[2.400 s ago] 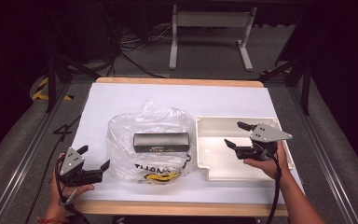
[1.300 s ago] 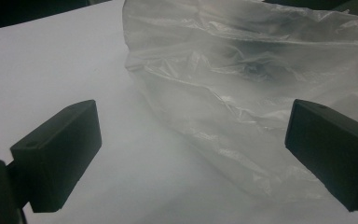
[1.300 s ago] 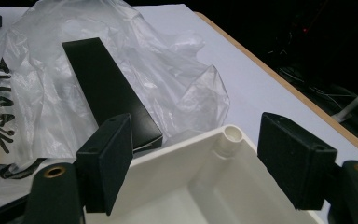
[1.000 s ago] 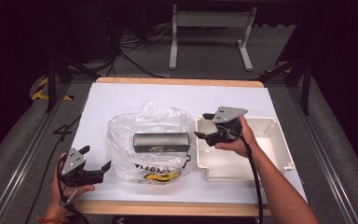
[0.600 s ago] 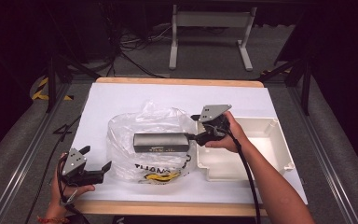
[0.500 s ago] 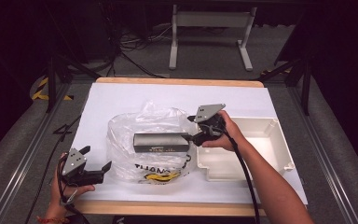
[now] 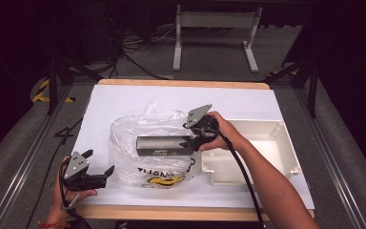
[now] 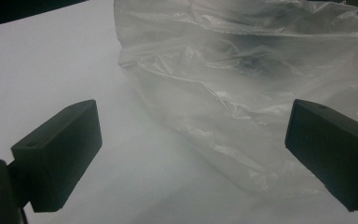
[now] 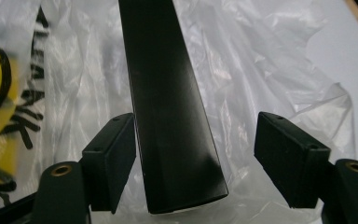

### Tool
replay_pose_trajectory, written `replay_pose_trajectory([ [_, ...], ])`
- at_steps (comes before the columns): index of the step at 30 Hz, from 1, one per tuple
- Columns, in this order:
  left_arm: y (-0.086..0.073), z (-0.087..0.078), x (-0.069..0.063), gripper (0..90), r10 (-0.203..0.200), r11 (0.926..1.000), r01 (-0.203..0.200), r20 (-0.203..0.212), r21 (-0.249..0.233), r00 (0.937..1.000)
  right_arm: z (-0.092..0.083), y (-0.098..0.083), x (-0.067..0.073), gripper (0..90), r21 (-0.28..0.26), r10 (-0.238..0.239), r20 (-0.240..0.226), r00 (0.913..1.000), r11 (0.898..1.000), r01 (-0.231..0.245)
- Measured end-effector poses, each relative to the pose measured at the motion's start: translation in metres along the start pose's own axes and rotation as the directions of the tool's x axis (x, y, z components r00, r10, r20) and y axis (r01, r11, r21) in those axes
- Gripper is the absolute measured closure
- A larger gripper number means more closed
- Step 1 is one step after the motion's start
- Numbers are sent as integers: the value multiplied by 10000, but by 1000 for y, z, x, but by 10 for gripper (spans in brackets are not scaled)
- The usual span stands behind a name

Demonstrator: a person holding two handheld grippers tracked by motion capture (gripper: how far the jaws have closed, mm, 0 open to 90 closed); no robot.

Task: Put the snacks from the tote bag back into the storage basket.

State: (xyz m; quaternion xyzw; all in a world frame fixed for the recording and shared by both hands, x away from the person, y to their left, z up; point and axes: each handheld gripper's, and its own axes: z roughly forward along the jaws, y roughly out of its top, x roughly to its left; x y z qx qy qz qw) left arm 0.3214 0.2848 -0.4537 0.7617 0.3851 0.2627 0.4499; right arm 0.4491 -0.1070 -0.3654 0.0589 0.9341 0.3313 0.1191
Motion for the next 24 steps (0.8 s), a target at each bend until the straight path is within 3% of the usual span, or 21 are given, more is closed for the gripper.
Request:
replay_pose_trajectory([
  [10,0,0,0,45,20,10000,-20,-53,2,10000,16,4,-3,310,1184,-493,-831,9953,9912,590],
  [15,0,0,0,45,32,10000,-32,-14,16,10000,23,7,-4,313,1552,-621,-1002,9930,9849,773],
  [21,0,-1,0,46,16,10000,-16,8,14,10000,34,10,-5,313,2299,-563,-1058,9928,9700,795],
  [24,0,0,0,46,37,10000,-37,50,25,10000,37,11,-7,318,2272,-572,-1131,9919,9704,818],
])
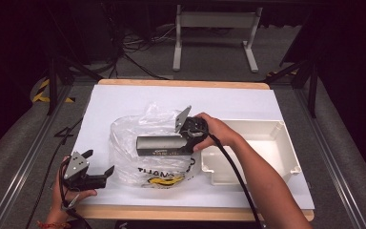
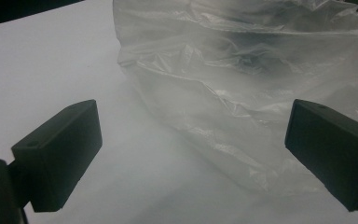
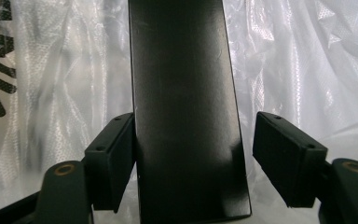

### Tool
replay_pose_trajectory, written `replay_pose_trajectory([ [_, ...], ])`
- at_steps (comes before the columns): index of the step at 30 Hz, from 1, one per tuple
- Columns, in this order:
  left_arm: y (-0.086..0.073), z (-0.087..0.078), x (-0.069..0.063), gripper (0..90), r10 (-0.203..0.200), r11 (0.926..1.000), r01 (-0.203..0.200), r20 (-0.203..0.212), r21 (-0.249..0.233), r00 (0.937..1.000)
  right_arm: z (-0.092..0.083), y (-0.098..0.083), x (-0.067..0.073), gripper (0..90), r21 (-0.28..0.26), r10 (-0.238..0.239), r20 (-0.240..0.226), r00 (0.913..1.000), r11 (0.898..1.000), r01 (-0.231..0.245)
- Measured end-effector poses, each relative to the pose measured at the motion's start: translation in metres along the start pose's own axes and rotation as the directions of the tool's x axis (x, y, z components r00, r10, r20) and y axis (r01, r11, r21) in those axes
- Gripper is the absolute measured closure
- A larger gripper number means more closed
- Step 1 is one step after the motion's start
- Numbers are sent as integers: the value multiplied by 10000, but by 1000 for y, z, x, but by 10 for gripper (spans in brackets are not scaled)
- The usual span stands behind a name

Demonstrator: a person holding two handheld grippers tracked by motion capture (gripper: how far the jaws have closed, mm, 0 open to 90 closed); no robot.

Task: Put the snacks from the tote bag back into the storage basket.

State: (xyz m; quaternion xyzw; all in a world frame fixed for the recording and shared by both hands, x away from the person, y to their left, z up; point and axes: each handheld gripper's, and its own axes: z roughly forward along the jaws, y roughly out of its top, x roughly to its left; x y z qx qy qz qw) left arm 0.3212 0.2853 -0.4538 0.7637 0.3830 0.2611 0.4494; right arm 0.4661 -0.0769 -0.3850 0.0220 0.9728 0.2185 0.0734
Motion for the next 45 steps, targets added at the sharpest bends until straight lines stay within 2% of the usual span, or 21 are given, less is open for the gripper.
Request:
replay_pose_trajectory([
  [2,0,0,0,46,31,10000,-31,44,30,10000,2,2,1,329,225,-48,-129,9999,9997,51],
  [6,0,0,-1,46,9,10000,-9,71,48,10000,11,8,4,368,1007,-186,-296,9994,9947,215],
  [7,0,0,0,46,59,10000,-60,60,44,10000,13,9,5,383,1102,-244,-206,9995,9936,265],
  [14,0,1,0,46,24,10000,-25,111,58,9999,11,11,4,423,1163,-196,-461,9987,9929,249],
  [23,0,2,-1,46,24,9999,-25,149,106,9999,7,12,7,425,1087,-435,-662,9969,9928,505],
  [30,0,2,0,46,1,9999,-3,135,127,9999,0,12,8,426,707,-481,-506,9976,9962,516],
  [37,0,2,0,46,-6,9999,4,146,136,9999,-9,13,10,427,380,-784,-435,9960,9961,800],
  [41,0,2,0,46,-30,9999,28,159,117,9999,-17,14,11,427,110,-975,-273,9949,9951,979],
  [44,0,2,0,46,-36,9999,35,154,106,9999,-20,14,10,426,59,-950,-209,9953,9954,952],
  [45,0,2,0,47,-50,10000,48,175,85,9998,-22,14,11,426,5,-975,-64,9952,9952,975],
])
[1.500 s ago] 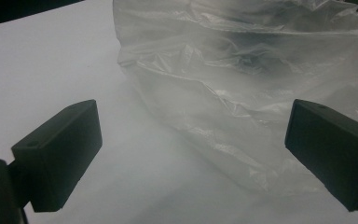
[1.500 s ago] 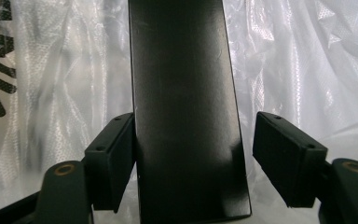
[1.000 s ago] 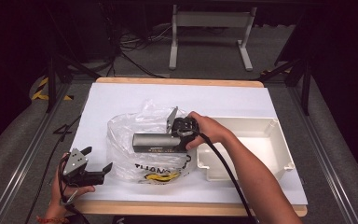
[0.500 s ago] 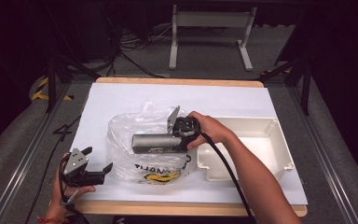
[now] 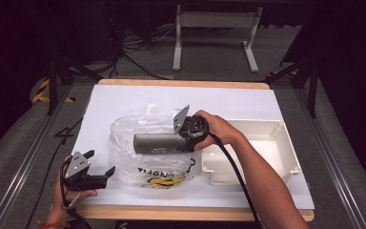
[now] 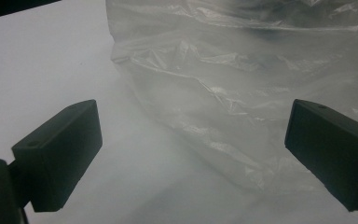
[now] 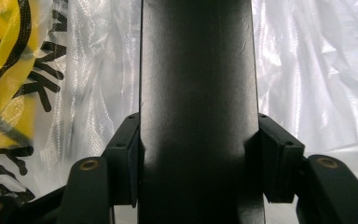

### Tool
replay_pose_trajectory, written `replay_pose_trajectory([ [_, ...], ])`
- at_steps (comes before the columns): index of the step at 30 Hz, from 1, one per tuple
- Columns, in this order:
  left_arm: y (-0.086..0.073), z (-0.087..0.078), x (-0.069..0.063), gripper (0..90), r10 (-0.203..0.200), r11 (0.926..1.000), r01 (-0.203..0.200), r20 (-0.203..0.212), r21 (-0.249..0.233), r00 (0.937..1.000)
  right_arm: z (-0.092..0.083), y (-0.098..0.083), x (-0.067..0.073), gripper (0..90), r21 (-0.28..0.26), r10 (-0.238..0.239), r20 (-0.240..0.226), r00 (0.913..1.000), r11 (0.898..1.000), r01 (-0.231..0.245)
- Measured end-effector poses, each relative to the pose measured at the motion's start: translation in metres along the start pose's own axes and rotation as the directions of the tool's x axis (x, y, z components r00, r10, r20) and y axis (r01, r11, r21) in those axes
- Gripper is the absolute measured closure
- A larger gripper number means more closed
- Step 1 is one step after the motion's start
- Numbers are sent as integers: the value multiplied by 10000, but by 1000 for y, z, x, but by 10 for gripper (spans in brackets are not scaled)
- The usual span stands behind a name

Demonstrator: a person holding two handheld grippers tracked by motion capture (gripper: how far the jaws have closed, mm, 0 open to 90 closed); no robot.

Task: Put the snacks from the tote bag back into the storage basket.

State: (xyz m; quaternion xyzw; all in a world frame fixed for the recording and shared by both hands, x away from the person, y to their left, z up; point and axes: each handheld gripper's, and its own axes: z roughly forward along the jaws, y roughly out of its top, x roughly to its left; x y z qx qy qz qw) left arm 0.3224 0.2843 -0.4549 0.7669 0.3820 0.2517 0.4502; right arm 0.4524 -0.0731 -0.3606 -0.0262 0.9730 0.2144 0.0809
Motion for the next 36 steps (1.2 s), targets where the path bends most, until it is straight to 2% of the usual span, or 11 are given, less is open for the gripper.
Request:
replay_pose_trajectory([
  [8,0,-1,1,46,-65,10000,65,-32,-64,10000,-8,3,3,427,-384,-141,-4,9999,9992,140],
  [12,0,-1,1,47,-80,9999,80,-21,-82,10000,-14,5,4,426,-393,-240,194,9995,9989,248],
  [24,0,-2,1,46,-66,9999,65,-37,-115,10000,-26,7,7,427,-496,-338,291,9990,9981,352],
  [36,0,-2,0,46,-71,9999,70,-32,-130,10000,-45,2,9,427,-723,-311,521,9982,9968,348],
])
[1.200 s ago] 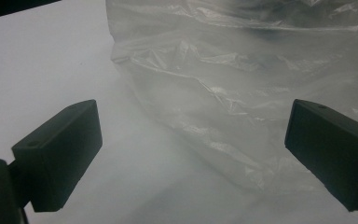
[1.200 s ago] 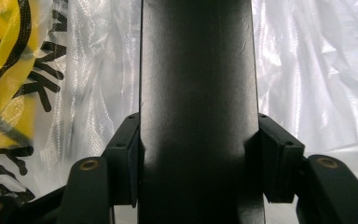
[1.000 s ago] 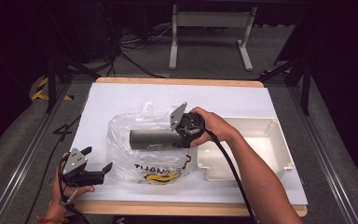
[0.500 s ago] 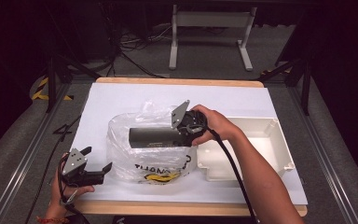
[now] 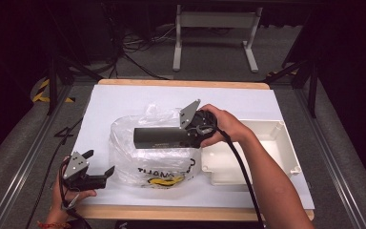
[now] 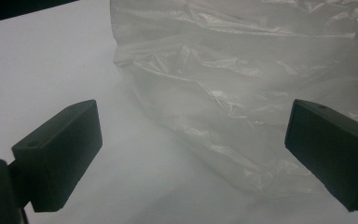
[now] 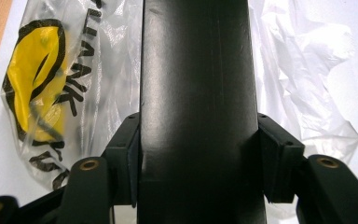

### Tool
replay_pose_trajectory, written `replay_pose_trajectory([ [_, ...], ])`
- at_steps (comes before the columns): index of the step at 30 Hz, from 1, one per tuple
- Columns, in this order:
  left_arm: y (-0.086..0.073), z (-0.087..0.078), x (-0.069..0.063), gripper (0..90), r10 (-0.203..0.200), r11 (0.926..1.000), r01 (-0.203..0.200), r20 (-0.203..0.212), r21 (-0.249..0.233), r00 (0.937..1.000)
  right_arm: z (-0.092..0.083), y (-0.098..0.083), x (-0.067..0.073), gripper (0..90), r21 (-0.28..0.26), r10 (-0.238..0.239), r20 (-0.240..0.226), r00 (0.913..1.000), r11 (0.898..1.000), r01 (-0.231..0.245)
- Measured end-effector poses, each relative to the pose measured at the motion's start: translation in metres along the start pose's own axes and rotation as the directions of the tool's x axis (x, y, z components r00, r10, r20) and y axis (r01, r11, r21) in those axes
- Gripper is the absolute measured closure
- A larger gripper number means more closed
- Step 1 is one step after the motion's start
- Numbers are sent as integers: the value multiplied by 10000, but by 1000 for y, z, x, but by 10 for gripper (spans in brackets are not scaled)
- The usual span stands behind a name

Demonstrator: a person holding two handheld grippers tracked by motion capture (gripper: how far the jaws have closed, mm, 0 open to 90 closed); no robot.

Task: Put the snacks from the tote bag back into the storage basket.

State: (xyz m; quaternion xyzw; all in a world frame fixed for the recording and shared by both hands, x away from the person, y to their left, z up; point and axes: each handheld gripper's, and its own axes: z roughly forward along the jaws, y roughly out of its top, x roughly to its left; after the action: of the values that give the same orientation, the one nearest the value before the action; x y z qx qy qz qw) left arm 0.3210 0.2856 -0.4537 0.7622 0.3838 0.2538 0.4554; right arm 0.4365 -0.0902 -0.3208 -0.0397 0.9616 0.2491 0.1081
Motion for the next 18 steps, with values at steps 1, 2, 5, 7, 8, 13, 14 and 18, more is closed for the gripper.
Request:
replay_pose_trajectory([
  [1,0,0,0,46,-1,10000,1,1,1,10000,-2,-1,0,426,-4,-29,72,10000,10000,29],
  [2,0,0,0,47,-2,10000,2,-14,1,10000,-4,-3,0,426,-23,14,37,10000,10000,-14],
  [5,0,0,0,46,3,10000,-3,-14,13,10000,-10,-7,0,426,-44,38,115,9999,10000,-38],
  [7,0,1,0,47,18,10000,-17,-13,24,10000,-14,-11,0,427,-74,93,179,9998,9999,-92],
  [8,0,1,0,46,18,10000,-18,-12,21,10000,-16,-12,0,427,-57,104,185,9998,9999,-103],
  [13,0,1,0,46,11,10000,-11,-20,30,10000,-25,-18,1,426,-133,165,260,9995,9998,-161],
  [14,0,1,0,47,7,10000,-7,-13,29,10000,-27,-19,2,426,-149,131,277,9995,9998,-127],
  [18,0,1,0,47,-9,10000,9,1,43,10000,-34,-23,3,426,-173,160,352,9993,9997,-154],
])
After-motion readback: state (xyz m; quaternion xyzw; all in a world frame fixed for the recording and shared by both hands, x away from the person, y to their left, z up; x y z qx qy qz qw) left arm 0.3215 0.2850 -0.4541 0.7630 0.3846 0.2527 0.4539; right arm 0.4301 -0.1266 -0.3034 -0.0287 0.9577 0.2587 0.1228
